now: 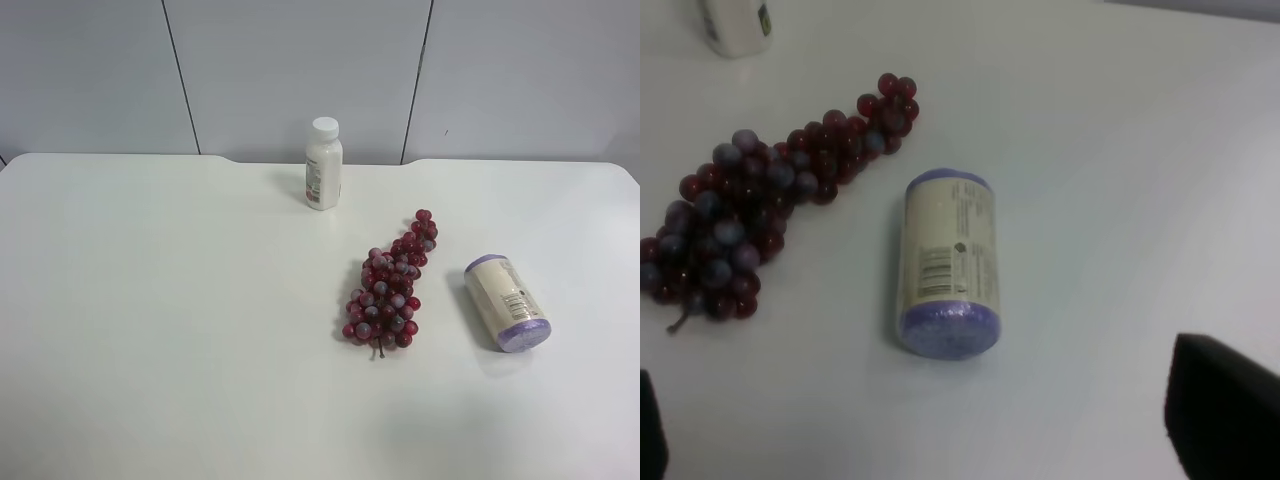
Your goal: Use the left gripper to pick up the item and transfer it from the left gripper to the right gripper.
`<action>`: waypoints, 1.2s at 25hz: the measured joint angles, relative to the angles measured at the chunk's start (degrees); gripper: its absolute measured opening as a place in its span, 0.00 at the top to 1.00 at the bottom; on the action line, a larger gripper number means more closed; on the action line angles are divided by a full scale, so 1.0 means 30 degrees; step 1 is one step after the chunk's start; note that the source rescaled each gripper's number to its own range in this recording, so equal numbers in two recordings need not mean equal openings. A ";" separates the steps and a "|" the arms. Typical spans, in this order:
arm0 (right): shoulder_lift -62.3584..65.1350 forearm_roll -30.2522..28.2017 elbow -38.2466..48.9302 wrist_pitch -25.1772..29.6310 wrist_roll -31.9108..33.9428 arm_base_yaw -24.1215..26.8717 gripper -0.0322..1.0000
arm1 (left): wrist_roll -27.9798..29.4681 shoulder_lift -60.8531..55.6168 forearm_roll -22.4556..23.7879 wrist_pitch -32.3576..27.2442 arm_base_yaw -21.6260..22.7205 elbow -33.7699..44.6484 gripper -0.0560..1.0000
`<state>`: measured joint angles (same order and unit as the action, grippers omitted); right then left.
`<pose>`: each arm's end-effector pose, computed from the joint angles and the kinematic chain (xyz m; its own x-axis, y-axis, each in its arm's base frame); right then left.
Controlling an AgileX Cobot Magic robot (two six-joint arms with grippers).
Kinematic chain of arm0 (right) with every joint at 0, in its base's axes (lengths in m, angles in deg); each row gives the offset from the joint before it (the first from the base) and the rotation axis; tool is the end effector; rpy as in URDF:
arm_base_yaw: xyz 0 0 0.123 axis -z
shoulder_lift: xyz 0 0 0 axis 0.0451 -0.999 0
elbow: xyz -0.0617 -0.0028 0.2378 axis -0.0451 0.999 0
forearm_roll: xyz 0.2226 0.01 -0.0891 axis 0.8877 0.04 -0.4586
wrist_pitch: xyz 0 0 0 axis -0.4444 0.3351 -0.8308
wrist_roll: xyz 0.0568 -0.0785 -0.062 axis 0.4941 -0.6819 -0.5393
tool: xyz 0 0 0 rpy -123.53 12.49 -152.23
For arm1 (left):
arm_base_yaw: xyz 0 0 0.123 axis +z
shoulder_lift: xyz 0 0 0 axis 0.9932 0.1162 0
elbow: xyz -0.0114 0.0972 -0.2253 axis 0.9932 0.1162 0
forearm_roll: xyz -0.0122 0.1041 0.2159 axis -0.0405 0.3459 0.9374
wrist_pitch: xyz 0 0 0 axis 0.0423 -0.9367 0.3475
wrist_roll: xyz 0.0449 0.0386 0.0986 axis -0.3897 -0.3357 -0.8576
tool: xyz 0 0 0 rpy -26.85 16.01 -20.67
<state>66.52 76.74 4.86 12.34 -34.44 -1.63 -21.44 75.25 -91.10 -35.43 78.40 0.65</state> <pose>0.0426 0.0163 0.2637 -0.4233 -0.1443 -0.8944 -0.2247 0.9731 -0.0506 0.0431 -0.0124 0.2639 -0.4273 0.1058 -0.8979 0.1826 0.9828 0.0289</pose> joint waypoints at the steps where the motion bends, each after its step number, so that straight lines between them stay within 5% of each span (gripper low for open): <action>1: 0.0000 0.0000 0.0000 0.0001 0.0000 0.0022 0.00 | 0.0000 0.0000 0.0000 0.0000 0.0380 0.0000 0.00; 8: 0.0000 0.0000 0.0000 -0.0011 0.0000 0.1582 0.00 | 0.0000 0.0000 0.0000 0.0000 0.2048 0.0000 0.00; 30: 0.0000 0.0055 0.0000 -0.0011 0.0000 0.1779 0.00 | 0.0000 0.0000 0.0000 0.0000 0.2091 0.0000 0.00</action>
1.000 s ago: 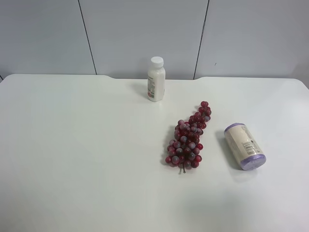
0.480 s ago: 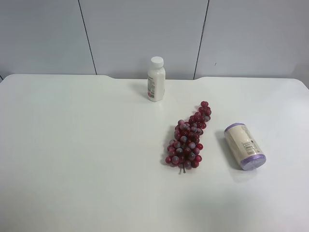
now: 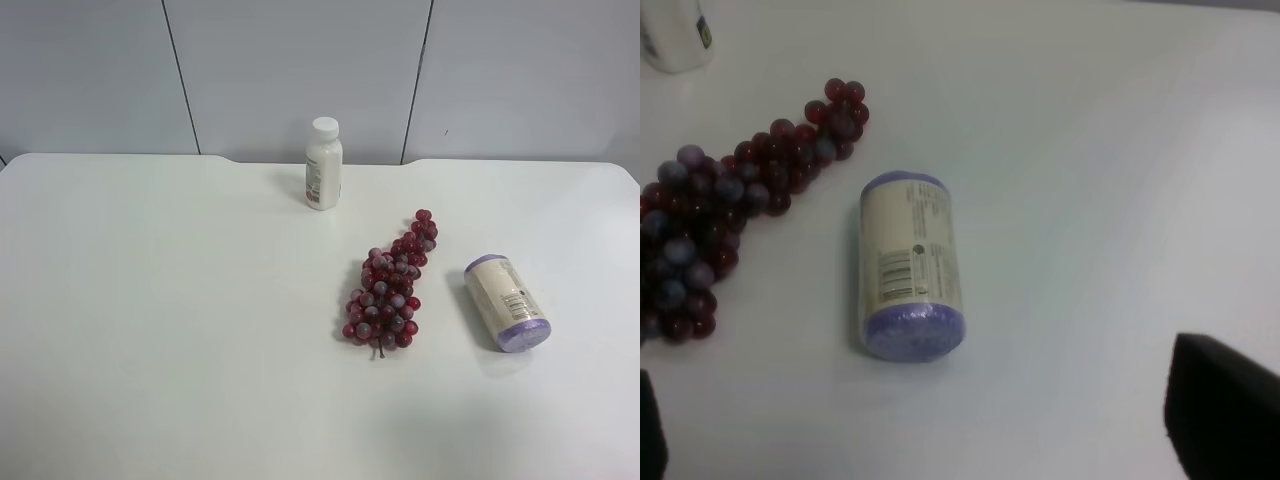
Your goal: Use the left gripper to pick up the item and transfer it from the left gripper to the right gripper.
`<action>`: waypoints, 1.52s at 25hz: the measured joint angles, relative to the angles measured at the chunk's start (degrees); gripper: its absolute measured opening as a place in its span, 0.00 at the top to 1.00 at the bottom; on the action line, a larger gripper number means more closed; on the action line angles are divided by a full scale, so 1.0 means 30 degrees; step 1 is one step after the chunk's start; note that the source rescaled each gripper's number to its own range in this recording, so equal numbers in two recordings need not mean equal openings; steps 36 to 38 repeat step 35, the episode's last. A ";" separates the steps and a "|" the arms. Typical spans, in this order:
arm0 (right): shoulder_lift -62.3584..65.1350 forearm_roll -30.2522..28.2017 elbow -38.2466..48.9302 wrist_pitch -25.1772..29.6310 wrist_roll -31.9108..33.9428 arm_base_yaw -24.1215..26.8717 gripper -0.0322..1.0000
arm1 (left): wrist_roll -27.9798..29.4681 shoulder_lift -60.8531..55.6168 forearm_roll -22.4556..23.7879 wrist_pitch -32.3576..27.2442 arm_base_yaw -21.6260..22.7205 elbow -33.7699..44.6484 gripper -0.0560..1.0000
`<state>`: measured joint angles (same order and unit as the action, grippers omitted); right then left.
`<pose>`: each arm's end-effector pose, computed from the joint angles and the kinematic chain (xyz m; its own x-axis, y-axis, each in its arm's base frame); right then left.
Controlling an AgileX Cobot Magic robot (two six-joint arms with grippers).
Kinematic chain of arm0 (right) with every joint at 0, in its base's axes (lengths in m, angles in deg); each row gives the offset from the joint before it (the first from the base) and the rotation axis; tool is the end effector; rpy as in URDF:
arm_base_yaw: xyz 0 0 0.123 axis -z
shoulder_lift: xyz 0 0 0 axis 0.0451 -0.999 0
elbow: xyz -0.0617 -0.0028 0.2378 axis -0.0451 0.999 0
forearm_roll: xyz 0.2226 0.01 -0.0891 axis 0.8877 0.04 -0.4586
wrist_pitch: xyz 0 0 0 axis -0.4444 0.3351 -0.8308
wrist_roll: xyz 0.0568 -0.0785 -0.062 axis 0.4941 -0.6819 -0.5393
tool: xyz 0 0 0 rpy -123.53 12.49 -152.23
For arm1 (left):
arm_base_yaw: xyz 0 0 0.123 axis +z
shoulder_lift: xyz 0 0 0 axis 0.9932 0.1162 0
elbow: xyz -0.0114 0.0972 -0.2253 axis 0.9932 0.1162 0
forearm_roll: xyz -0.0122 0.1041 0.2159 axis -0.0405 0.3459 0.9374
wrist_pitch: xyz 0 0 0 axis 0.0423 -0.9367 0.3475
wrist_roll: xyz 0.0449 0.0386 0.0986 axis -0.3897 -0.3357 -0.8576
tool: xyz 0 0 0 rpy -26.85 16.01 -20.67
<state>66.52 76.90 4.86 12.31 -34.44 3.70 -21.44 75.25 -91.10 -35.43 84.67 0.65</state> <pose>0.0439 0.0125 0.2638 -0.4342 -0.1029 -0.8949 -0.1348 0.9897 -0.0484 0.0442 -0.0076 0.2639 -0.4363 0.0585 -0.8979 0.0742 0.9968 0.0289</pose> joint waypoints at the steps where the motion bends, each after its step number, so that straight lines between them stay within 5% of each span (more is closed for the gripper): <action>1: 0.0000 0.0000 0.0000 0.0000 0.0000 0.0000 0.00 | 0.0000 0.0000 0.0000 0.0000 0.0000 0.0000 0.00; 38: 0.0000 0.0000 0.0000 0.0000 0.0000 0.0000 0.00 | 0.0000 0.0000 0.0005 0.0000 0.0000 0.0000 0.00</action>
